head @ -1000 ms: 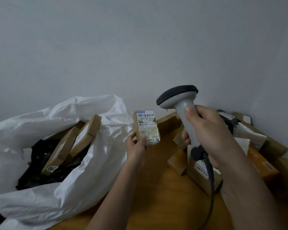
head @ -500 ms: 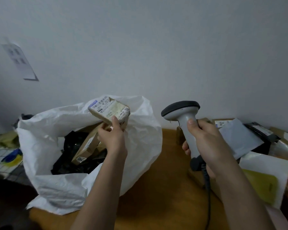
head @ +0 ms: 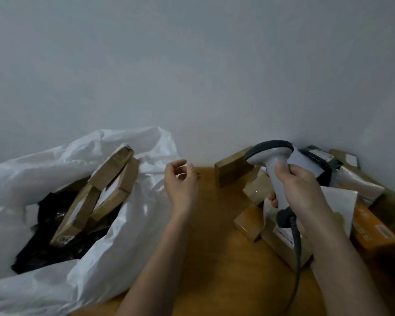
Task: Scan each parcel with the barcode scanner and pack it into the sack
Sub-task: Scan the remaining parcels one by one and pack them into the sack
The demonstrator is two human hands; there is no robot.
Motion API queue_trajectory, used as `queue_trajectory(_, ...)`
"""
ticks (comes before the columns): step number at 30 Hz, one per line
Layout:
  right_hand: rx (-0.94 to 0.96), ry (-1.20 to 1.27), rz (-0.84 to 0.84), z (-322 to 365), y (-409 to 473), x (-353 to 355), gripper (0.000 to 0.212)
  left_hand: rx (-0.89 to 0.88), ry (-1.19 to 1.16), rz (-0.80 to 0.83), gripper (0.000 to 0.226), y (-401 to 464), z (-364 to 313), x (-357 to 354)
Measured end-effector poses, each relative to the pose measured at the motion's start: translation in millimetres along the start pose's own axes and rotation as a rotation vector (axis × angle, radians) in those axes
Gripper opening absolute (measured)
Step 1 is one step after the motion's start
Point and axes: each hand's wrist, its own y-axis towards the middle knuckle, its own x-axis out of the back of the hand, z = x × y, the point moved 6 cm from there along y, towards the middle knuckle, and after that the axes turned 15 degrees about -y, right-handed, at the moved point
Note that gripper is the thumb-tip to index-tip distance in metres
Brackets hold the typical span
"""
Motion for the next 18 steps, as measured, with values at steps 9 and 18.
queue_trajectory(9, -0.118, 0.032, -0.104, -62, 63, 45, 0.033, 0.418, 0.564, 0.523, 0.031, -19, 172, -63)
queue_trajectory(18, -0.212, 0.023, -0.064, -113, 143, 46, 0.03, 0.433, 1.152, 0.922, 0.069, -32, 307, -69)
